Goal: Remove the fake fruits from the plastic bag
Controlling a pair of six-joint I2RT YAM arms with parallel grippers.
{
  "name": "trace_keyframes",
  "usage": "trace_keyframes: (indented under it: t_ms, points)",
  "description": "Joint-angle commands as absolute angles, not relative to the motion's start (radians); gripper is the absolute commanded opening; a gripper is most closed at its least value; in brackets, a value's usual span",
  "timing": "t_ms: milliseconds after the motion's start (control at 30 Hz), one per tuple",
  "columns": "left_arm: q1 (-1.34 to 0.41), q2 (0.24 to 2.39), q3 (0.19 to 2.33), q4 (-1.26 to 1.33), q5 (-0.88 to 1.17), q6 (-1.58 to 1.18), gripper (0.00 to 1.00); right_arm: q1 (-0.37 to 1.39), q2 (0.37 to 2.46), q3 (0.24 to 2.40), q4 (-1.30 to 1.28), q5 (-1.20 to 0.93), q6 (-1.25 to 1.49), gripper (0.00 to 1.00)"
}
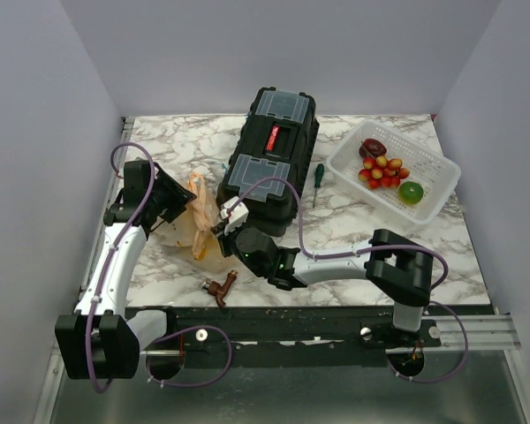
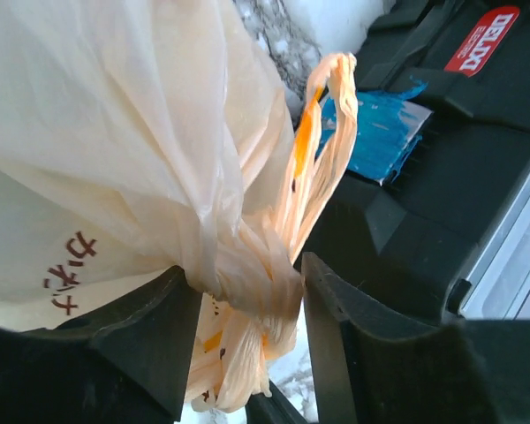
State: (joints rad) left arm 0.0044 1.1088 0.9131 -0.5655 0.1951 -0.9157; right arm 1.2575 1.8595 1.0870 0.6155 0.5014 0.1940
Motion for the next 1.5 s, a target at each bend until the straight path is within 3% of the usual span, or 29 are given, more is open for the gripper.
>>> trace_keyframes:
  t_ms: [0, 167, 300, 533, 733, 833, 900, 967, 1233, 1333, 1467]
  points:
    - [0.003, 1.088, 0.951, -0.516, 0.149, -0.862, 0.49, 1.260, 1.822, 1.068, 0.663, 0.471, 0.184, 0.01]
    - [0.003, 1.135, 0.935, -0.485, 0.249, -0.886, 0.44, 1.260, 1.843, 1.100, 0.640, 0.468, 0.181, 0.01]
    - [0.003, 1.119, 0.918, -0.469, 0.220, -0.891, 0.18, 1.261, 1.848, 1.097, 0.641, 0.461, 0.181, 0.01]
    - [0.003, 1.104, 0.988, -0.483, 0.214, -0.856, 0.00, 1.259, 1.821, 0.992, 0.688, 0.455, 0.208, 0.01]
    - [0.018, 1.111, 1.032, -0.538, 0.248, -0.829, 0.00, 1.259, 1.761, 0.811, 0.832, 0.397, 0.256, 0.01]
    - [0.018, 1.085, 1.010, -0.530, 0.276, -0.842, 0.00, 1.260, 1.761, 0.821, 0.776, 0.393, 0.271, 0.02]
    - [0.018, 1.071, 0.986, -0.522, 0.302, -0.850, 0.00, 1.260, 1.746, 0.841, 0.744, 0.371, 0.277, 0.14]
    - [0.018, 1.062, 0.966, -0.521, 0.323, -0.852, 0.00, 1.260, 1.725, 0.862, 0.723, 0.360, 0.273, 0.36]
    - [0.018, 1.019, 0.951, -0.574, 0.303, -0.842, 0.00, 1.260, 1.698, 1.003, 0.628, 0.336, 0.225, 0.73]
    - [0.017, 1.009, 0.953, -0.589, 0.290, -0.846, 0.00, 1.261, 1.744, 1.106, 0.549, 0.358, 0.219, 0.80]
    - [0.018, 1.000, 0.951, -0.593, 0.286, -0.854, 0.00, 1.261, 1.825, 1.213, 0.487, 0.369, 0.209, 0.80]
